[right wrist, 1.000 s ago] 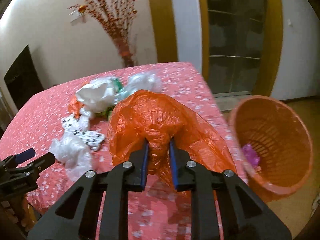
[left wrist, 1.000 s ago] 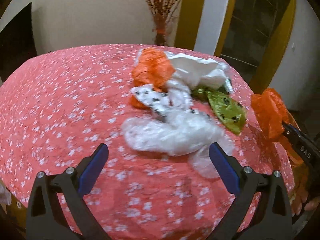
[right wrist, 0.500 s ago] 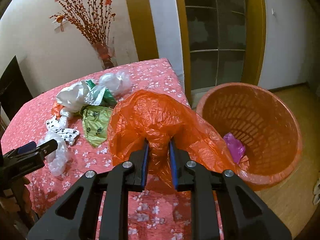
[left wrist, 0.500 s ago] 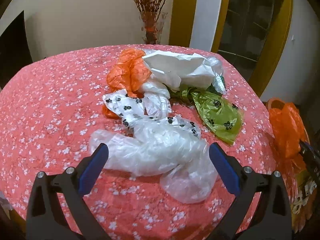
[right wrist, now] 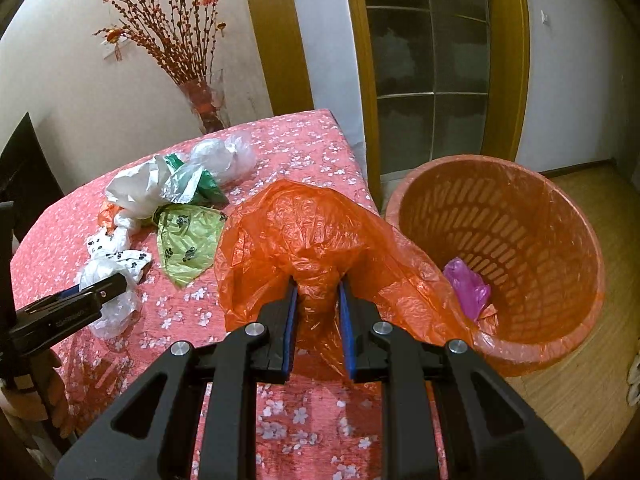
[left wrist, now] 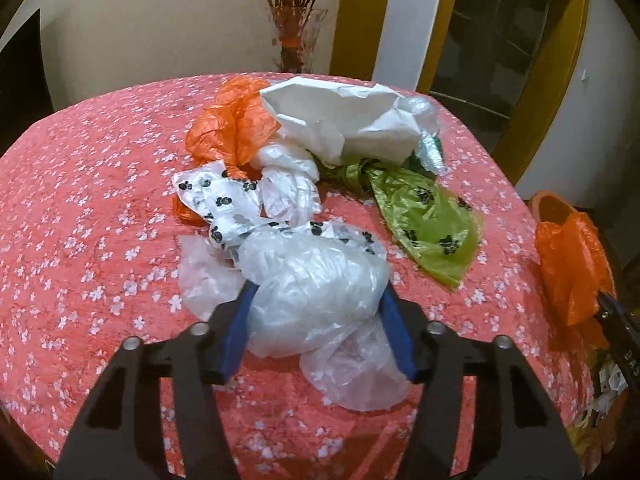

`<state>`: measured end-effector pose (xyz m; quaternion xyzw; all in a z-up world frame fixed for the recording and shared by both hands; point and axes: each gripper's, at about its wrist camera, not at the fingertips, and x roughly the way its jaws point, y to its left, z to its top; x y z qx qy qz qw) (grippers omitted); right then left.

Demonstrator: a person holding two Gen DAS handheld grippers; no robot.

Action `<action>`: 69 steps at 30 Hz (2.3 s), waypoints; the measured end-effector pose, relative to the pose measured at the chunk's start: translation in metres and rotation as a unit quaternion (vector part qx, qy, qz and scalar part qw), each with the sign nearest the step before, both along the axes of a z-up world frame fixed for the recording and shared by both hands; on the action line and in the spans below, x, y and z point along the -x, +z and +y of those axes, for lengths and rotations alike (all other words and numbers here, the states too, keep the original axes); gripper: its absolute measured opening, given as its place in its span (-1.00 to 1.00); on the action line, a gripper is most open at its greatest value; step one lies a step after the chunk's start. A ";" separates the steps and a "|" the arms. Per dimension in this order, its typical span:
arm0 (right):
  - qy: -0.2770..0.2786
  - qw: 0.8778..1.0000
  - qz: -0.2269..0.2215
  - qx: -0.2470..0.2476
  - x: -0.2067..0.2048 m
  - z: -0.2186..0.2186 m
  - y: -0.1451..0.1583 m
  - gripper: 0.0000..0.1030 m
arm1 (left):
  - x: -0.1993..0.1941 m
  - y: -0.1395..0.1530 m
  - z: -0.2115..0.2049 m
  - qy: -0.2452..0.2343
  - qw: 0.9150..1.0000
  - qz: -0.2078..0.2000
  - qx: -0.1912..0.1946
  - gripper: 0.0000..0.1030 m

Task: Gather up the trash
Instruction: 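Grasp a large orange bag with the right tool while the left tool grasps a clear bag, then carry both bags over the orange basket and open both tools to drop them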

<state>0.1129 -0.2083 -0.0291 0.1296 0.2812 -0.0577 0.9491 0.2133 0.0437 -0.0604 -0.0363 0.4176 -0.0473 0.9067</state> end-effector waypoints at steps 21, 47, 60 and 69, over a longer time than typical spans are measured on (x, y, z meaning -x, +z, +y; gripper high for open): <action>-0.034 0.999 -0.036 0.002 0.023 -0.025 0.017 -0.63 | 0.042 0.059 -0.035 -0.063 0.995 -0.068 0.031 -0.05; -0.162 0.985 -0.066 -0.008 0.046 -0.120 0.024 -0.63 | 0.018 0.068 -0.195 -0.223 0.971 -0.064 0.057 -0.05; -0.174 0.982 -0.075 -0.028 0.035 -0.153 0.018 -0.64 | -0.010 0.046 -0.261 -0.279 0.957 -0.047 0.059 -0.05; -0.173 0.981 -0.078 -0.046 0.028 -0.170 0.013 -0.63 | -0.028 0.031 -0.282 -0.290 0.954 -0.032 0.062 -0.03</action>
